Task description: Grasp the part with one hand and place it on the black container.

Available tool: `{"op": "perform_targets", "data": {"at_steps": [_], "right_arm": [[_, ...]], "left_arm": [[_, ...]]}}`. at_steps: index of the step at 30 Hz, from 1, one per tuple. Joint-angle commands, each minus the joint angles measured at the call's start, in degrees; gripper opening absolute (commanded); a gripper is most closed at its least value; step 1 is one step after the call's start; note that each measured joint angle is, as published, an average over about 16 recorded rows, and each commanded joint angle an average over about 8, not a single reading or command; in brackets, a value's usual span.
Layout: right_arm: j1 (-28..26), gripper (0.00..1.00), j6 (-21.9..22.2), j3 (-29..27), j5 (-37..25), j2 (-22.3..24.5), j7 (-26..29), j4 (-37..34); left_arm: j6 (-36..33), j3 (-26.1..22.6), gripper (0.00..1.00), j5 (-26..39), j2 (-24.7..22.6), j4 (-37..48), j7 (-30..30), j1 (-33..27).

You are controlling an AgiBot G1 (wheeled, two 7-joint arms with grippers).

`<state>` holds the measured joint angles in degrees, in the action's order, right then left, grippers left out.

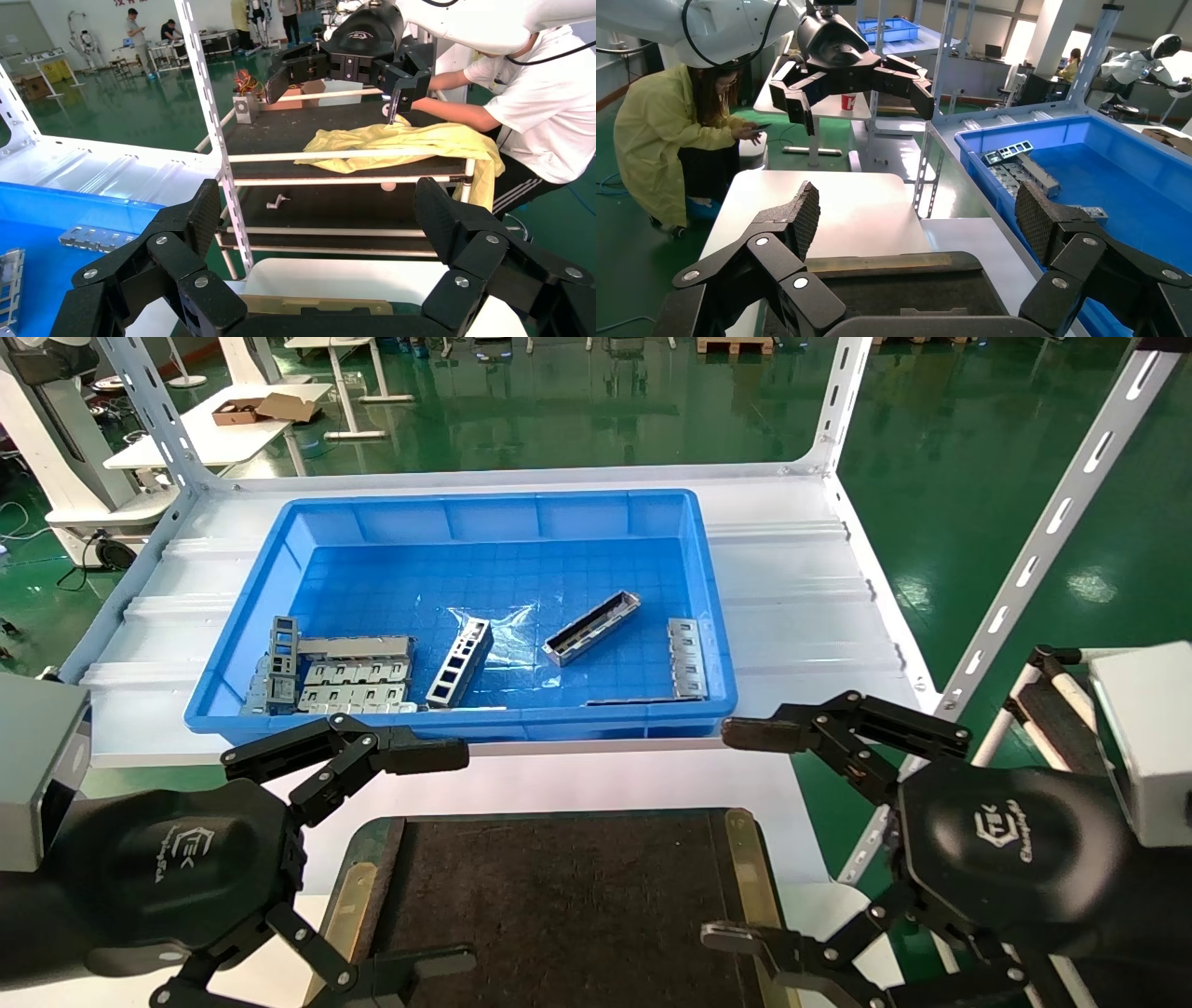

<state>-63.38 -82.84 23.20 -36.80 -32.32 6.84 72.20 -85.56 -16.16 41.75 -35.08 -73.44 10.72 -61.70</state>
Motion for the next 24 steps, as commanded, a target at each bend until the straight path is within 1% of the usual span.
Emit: {"op": "perform_targets", "data": {"at_steps": [1, 24], "right_arm": [[0.00, 1.00, 0.00, 0.00, 0.00, 0.00, 0.00, 0.00], [0.00, 1.00, 0.00, 0.00, 0.00, 0.00, 0.00, 0.00]], "left_arm": [[0.00, 0.00, 1.00, 0.00, 0.00, 0.00, 0.00, 0.00], [-0.01, 0.01, 1.00, 0.00, -0.01, -0.02, 0.02, -0.02]]}}
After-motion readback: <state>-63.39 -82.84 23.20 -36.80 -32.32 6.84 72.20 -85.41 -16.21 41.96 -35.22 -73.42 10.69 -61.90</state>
